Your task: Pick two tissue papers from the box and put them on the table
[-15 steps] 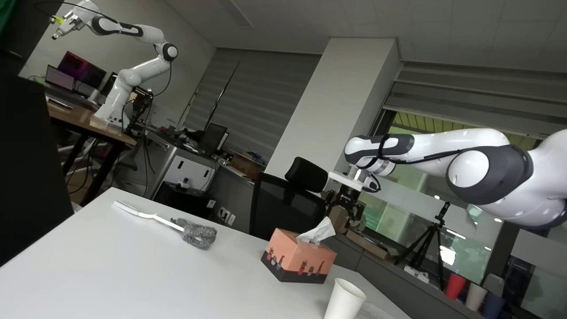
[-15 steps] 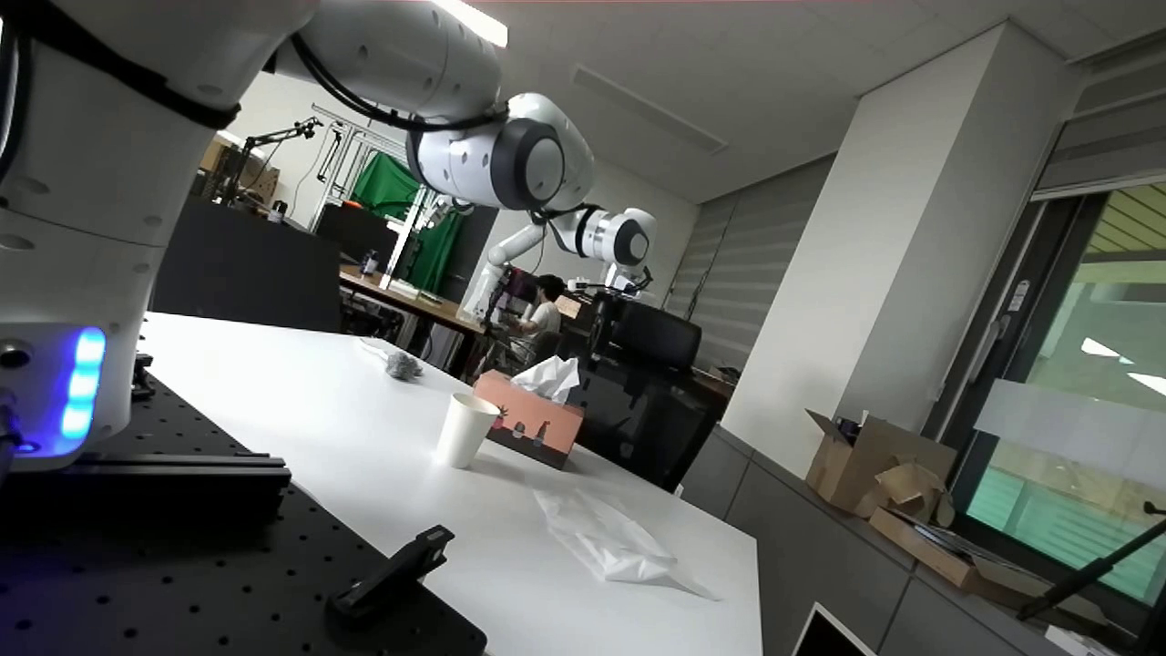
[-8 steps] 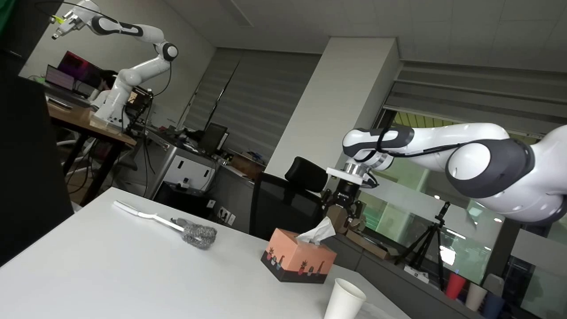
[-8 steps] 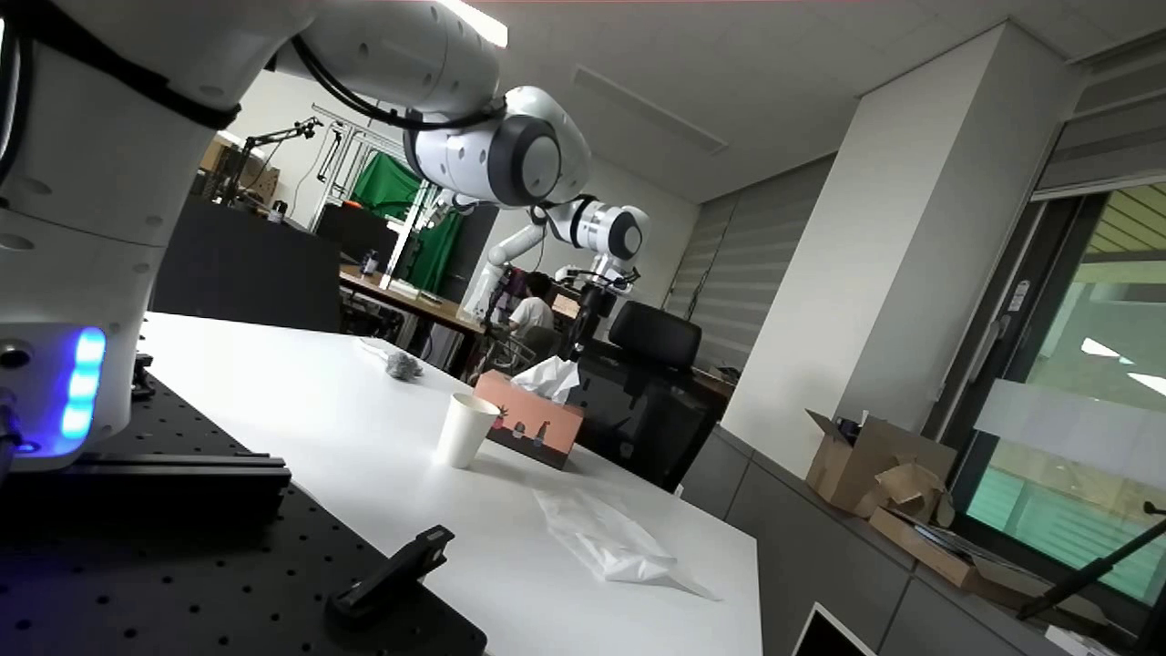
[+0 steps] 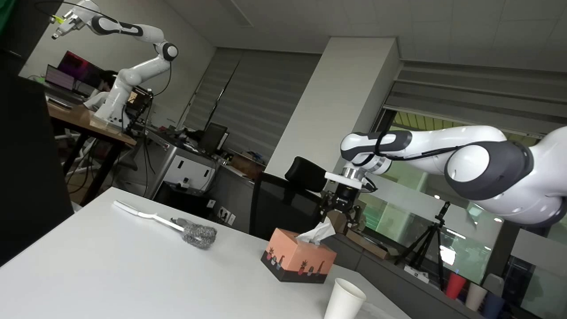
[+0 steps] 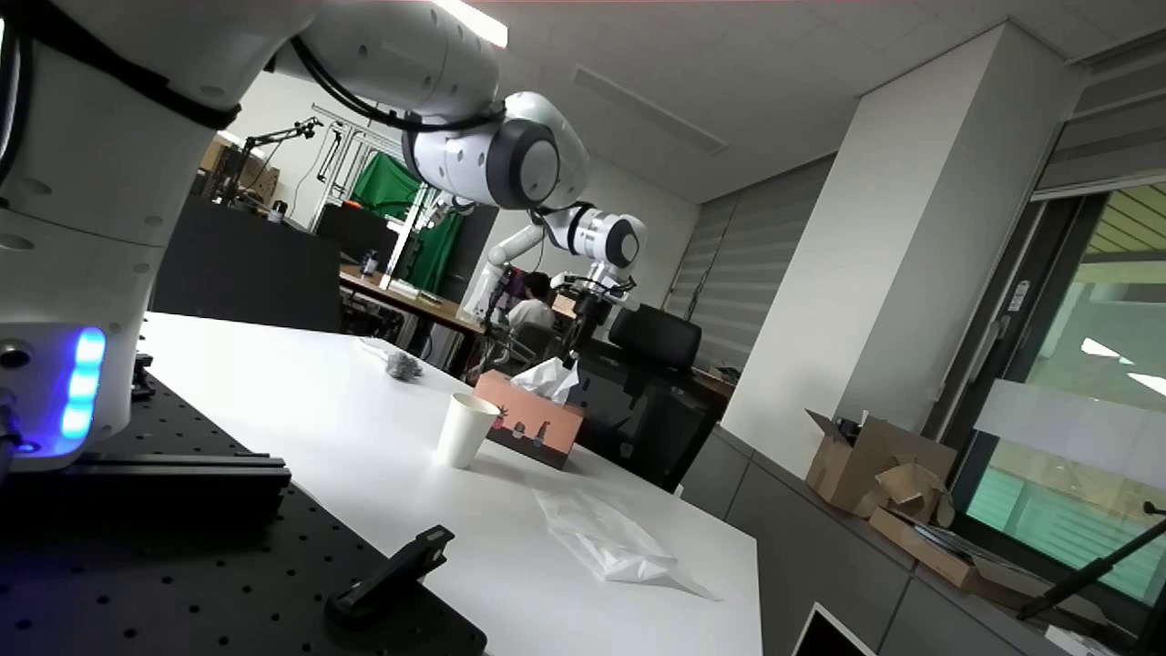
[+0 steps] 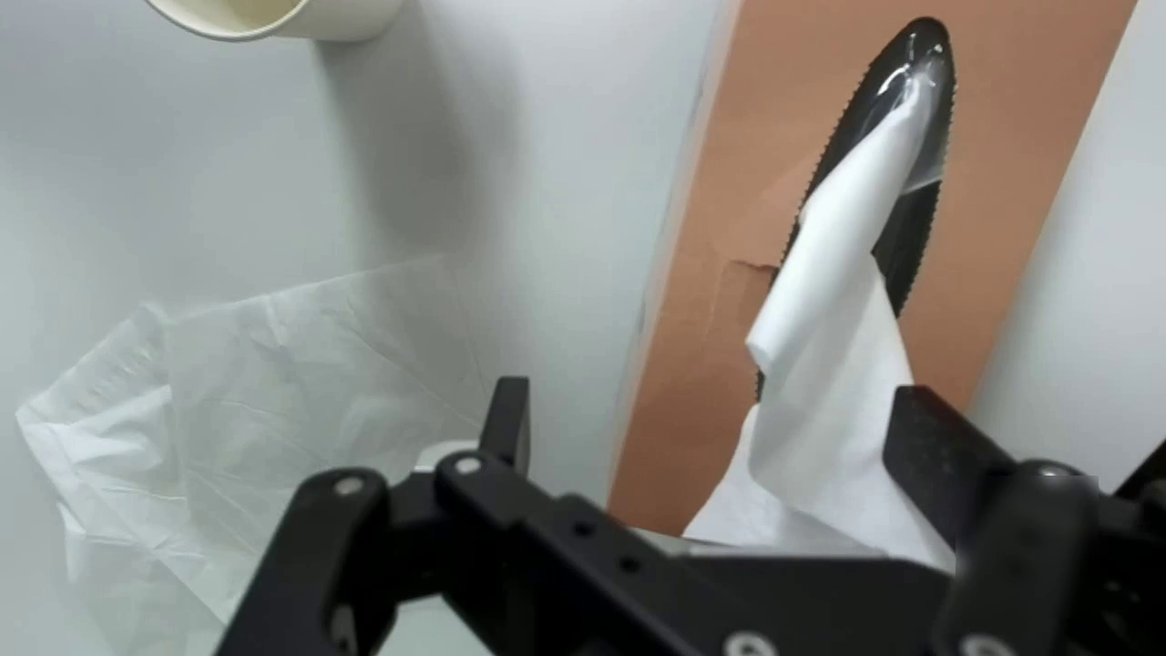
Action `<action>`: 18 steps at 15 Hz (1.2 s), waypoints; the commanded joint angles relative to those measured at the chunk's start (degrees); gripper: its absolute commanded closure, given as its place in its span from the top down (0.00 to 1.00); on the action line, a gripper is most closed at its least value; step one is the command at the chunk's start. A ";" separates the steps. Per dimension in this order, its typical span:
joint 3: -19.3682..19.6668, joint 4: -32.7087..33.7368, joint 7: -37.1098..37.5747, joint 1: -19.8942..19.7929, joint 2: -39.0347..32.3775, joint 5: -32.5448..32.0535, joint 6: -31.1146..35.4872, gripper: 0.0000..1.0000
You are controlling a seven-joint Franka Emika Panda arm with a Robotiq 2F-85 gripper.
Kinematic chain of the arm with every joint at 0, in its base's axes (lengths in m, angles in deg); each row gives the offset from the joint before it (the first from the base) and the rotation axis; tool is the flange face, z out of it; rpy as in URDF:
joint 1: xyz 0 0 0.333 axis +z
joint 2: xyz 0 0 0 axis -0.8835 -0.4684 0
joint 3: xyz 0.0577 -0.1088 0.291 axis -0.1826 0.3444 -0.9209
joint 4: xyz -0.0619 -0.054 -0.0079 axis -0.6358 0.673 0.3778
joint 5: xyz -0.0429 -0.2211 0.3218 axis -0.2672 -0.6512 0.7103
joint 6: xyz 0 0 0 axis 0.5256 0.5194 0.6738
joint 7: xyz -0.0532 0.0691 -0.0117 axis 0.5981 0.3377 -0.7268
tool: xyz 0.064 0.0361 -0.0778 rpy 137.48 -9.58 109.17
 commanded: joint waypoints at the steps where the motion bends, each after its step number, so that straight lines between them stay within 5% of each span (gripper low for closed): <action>1: -0.64 0.47 -0.04 0.16 -1.34 0.60 4.79 0.91; 2: -0.91 0.78 -0.12 0.21 -1.99 0.78 7.23 0.74; 12: -3.25 0.09 -1.07 0.45 -3.96 0.68 18.90 0.04; 18: -3.06 -0.10 -0.06 0.37 -2.90 0.24 18.23 0.00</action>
